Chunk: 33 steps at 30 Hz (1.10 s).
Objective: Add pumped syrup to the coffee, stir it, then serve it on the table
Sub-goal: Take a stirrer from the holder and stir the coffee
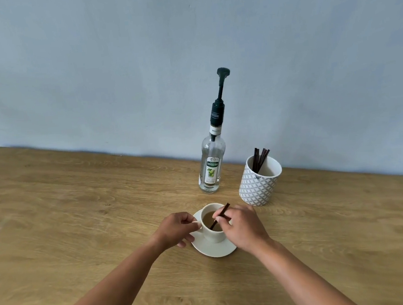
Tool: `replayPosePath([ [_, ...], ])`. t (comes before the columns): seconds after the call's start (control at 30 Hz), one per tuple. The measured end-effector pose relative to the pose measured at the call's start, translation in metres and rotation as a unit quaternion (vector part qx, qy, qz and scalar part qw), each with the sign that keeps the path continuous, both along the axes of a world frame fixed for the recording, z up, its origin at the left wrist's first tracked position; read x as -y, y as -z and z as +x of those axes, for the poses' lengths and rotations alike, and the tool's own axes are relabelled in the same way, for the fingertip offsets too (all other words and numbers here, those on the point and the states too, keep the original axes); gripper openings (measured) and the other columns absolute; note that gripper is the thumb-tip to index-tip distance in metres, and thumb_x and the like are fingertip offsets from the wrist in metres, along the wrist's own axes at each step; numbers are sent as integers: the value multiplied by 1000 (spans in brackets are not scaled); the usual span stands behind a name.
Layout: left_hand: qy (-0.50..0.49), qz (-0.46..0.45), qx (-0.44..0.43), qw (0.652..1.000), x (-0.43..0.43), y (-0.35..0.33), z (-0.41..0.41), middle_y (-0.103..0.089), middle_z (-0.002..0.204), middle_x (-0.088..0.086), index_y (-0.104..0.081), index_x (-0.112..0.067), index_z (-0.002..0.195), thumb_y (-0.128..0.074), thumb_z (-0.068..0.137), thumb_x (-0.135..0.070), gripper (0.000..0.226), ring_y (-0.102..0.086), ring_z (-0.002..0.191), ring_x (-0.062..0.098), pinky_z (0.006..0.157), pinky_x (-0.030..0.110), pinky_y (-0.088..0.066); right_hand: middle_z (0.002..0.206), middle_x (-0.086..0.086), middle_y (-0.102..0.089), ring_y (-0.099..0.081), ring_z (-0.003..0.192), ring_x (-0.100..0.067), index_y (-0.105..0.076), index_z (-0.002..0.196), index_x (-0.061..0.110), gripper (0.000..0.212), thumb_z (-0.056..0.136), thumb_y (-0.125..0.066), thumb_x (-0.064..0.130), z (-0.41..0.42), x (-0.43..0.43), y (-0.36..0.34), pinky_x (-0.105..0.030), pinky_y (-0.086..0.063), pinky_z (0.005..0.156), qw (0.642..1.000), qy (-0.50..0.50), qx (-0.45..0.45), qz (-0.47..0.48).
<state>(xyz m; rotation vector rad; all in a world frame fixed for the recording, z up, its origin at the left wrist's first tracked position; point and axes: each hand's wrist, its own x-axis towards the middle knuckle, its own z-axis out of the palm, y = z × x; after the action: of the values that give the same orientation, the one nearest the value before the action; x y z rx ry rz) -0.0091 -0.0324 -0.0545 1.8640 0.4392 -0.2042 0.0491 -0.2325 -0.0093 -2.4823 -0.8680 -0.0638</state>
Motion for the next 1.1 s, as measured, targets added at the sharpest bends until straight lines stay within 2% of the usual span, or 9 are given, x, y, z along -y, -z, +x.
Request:
replayPosePath([
  [0.2, 5, 7, -4, 1000, 0, -3, 0, -77, 96, 9, -70, -14, 96, -71, 88, -30, 17, -77, 78, 16, 62, 33, -59, 103, 13, -74, -61, 100, -12, -73, 103, 32, 20, 92, -56, 31, 2, -6, -4, -37, -37, 94, 999, 12, 24, -35],
  [0.4, 1, 1, -5, 1000, 2, -4, 1, -77, 97, 10, -70, -12, 95, -71, 88, -27, 17, -76, 77, 17, 61, 32, -58, 105, 13, -72, -60, 103, -13, -65, 102, 31, 17, 93, -52, 26, 5, 4, -7, -36, -36, 92, 996, 16, 43, -72],
  [0.6, 1, 2, -8, 1000, 1, -4, 1, -77, 95, 12, -70, -11, 97, -71, 88, -27, 19, -77, 80, 20, 62, 33, -58, 103, 14, -72, -59, 101, -10, -69, 101, 33, 17, 91, -56, 31, 0, -3, -6, -32, -33, 94, 1000, 1, -4, -20],
  [0.77, 2, -2, -7, 1000, 1, -6, 0, -75, 85, 4, -70, -15, 92, -72, 87, -28, 14, -77, 79, 19, 60, 32, -58, 104, 17, -73, -58, 102, -10, -70, 106, 38, 20, 94, -54, 34, -1, -5, -7, -33, -33, 94, 999, 2, 5, -46],
  [0.9, 1, 5, -6, 1000, 1, -5, 0, -76, 88, 6, -70, -15, 92, -72, 86, -29, 15, -77, 79, 19, 61, 33, -59, 107, 15, -71, -58, 106, -11, -66, 106, 33, 19, 96, -51, 29, -1, 0, -9, -35, -34, 94, 997, 17, 29, -67],
  [1.1, -5, 23, 11, 1000, 1, -2, -1, -77, 90, 3, -71, -18, 91, -73, 84, -31, 15, -77, 79, 16, 61, 33, -59, 103, 17, -72, -59, 102, -8, -69, 101, 33, 15, 93, -56, 29, -5, 2, -7, -33, -35, 96, 1000, 13, -7, -18],
])
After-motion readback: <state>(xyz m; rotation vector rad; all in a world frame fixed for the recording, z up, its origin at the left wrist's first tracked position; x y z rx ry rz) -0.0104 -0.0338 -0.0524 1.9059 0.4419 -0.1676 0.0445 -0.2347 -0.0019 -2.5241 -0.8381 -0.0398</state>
